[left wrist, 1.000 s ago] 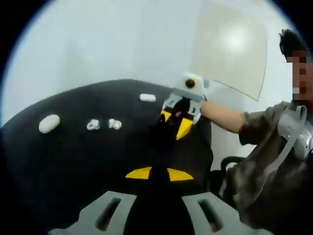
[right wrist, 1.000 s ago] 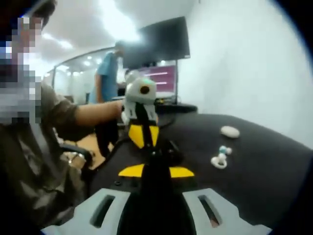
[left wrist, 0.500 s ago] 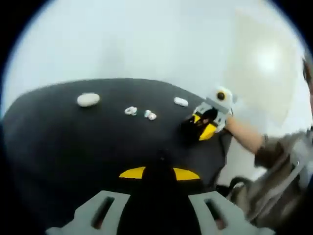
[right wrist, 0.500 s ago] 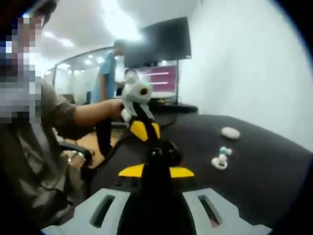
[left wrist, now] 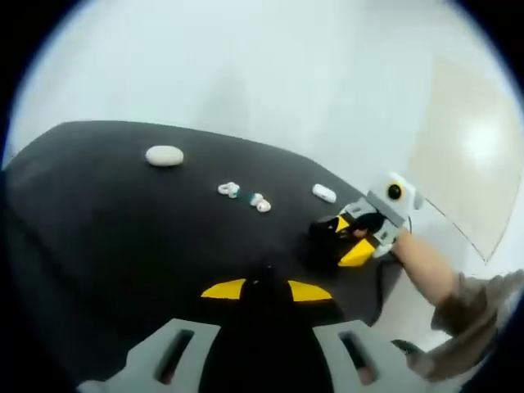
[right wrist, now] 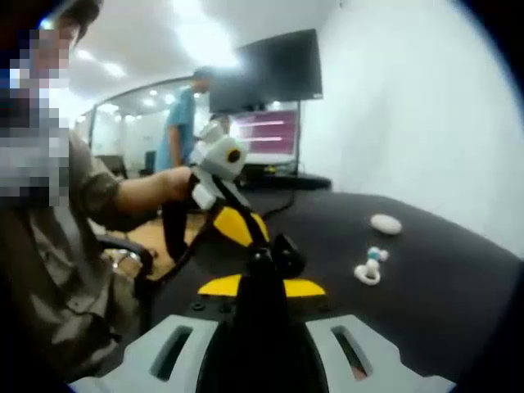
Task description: Pick up three earphones and place each one into its charging case using tactile feedback, ensure that each earphone is properly inserted and securely positioned inside the case.
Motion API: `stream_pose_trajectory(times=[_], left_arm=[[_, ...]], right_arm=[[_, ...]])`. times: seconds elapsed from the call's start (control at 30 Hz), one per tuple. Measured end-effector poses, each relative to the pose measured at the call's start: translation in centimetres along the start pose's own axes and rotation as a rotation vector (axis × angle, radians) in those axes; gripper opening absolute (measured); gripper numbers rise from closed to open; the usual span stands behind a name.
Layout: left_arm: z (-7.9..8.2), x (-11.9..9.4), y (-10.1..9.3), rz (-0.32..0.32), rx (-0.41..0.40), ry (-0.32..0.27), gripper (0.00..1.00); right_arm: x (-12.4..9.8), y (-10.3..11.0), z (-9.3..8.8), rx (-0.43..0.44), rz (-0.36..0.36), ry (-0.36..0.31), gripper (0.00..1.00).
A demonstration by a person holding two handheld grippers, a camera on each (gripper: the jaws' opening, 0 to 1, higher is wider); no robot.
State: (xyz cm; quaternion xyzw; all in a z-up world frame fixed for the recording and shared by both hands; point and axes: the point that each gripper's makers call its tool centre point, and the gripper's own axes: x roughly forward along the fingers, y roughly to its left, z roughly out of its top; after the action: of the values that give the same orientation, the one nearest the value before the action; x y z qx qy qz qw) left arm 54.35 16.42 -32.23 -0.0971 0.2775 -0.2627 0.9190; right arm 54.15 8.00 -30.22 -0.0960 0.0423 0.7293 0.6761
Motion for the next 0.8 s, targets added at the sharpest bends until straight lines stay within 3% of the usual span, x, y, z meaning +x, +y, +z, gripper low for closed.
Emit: stream_pose_trajectory(times=[0.1,0.23,0.3,0.33,0.4,0.53,0.6,0.73,0.8], left_arm=[[0.2,0.2,-0.3,0.002,0.094,0.02,0.1],[0.6,0.5,-0.5,-0.002,0.286,0.03,0.1],[0.8,0.4,-0.1,0.011,0.309,0.046,0.1],[1.0,0.4,-0.2,-0.011,0.366,0.05,0.1],[1.4,0.2,0.5,0.002,0.349,0.052,0.1],[2.1,-0.4,1.3,-0.034,0.37,0.06,0.1],[2.1,-0.9,0.8,-0.091,0.415,0.07,0.1],[1.3,-1.8,0.0,-0.231,0.411,0.139,0.1],[0.9,-2.0,0.0,-0.262,0.397,0.168,0.1]], right_arm=[[0.0,0.0,0.0,-0.002,0.0,0.0,0.19],[0.0,0.0,0.0,-0.007,0.001,0.002,0.19],[0.0,0.0,0.0,-0.005,0.002,0.002,0.19],[0.0,0.0,0.0,-0.005,0.002,0.002,0.19],[0.0,-0.1,-0.1,-0.005,0.001,0.003,0.19],[0.0,-0.1,-0.1,-0.008,0.0,0.005,0.19],[0.0,-0.1,-0.1,-0.003,0.001,0.005,0.19],[0.0,-0.1,-0.1,-0.006,0.001,0.006,0.19],[0.0,-0.1,-0.1,-0.006,0.001,0.007,0.19]])
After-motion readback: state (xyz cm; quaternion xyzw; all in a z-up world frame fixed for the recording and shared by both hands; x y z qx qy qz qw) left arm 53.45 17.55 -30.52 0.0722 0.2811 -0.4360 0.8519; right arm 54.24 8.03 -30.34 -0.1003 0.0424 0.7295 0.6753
